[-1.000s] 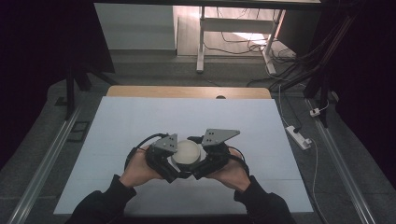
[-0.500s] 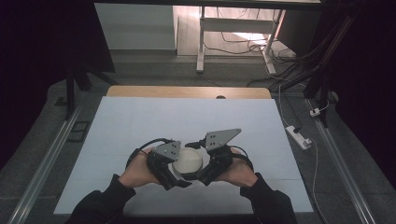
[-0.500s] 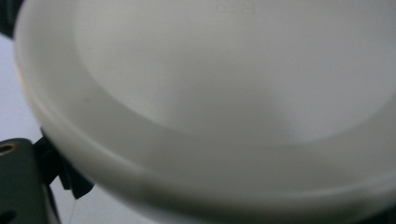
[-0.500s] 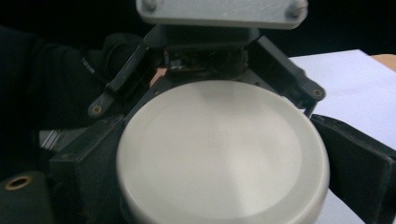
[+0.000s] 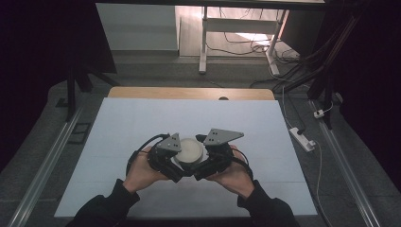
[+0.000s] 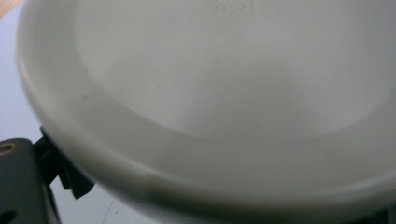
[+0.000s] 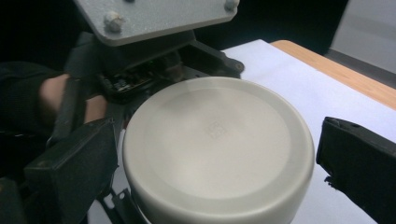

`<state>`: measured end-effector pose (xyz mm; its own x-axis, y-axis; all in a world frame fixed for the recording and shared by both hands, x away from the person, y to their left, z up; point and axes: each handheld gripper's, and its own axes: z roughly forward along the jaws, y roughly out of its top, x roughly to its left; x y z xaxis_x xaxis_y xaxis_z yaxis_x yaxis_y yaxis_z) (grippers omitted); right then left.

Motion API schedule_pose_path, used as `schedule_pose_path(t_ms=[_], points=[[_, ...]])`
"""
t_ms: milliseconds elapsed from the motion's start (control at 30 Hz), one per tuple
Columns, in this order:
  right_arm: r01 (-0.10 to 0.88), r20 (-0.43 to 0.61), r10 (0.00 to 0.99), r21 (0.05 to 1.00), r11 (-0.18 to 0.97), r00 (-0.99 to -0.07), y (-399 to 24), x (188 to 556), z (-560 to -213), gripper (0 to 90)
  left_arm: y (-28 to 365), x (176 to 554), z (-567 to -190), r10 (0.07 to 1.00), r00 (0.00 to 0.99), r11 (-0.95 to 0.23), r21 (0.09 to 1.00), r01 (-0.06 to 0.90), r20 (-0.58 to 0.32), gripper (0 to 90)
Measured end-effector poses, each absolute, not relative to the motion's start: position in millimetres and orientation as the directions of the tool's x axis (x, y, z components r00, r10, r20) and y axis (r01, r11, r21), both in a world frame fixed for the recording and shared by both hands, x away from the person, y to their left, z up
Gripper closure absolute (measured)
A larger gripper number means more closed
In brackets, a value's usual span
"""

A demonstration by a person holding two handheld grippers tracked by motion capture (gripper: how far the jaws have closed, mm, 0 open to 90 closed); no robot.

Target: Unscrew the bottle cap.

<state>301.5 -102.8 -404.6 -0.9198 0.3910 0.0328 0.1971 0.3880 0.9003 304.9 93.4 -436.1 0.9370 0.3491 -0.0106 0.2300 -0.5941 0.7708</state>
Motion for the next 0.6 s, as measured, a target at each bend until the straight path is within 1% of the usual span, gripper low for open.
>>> schedule_pose_path(t_ms=[100, 167, 300, 467, 600], points=[[0.201, 0.033, 0.408, 0.904, 0.377, -0.912, -101.2, 302.0, -408.4, 2.5, 91.2, 304.4, -436.3, 0.353, 0.936, -0.595, 0.769, 0.234, -0.012, 7.4], [0.209, 0.049, 0.4, 0.907, 0.367, -0.915, -101.3, 302.5, -410.2, 6.8, 90.3, 303.7, -435.8, 0.352, 0.936, -0.596, 0.769, 0.232, -0.01, 7.4], [0.194, 0.039, 0.392, 0.91, 0.365, -0.919, -101.3, 301.0, -409.9, 7.3, 92.3, 304.1, -435.1, 0.33, 0.944, -0.59, 0.776, 0.223, -0.02, 7.4], [0.186, 0.051, 0.346, 0.911, 0.369, -0.937, -103.2, 300.8, -408.3, 7.5, 96.1, 305.7, -435.4, 0.255, 0.966, -0.593, 0.783, 0.189, -0.04, 7.4], [0.171, 0.075, 0.255, 0.91, 0.379, -0.964, -105.9, 303.4, -407.8, 7.5, 97.9, 305.1, -435.5, 0.171, 0.984, -0.606, 0.783, 0.142, -0.047, 7.4]])
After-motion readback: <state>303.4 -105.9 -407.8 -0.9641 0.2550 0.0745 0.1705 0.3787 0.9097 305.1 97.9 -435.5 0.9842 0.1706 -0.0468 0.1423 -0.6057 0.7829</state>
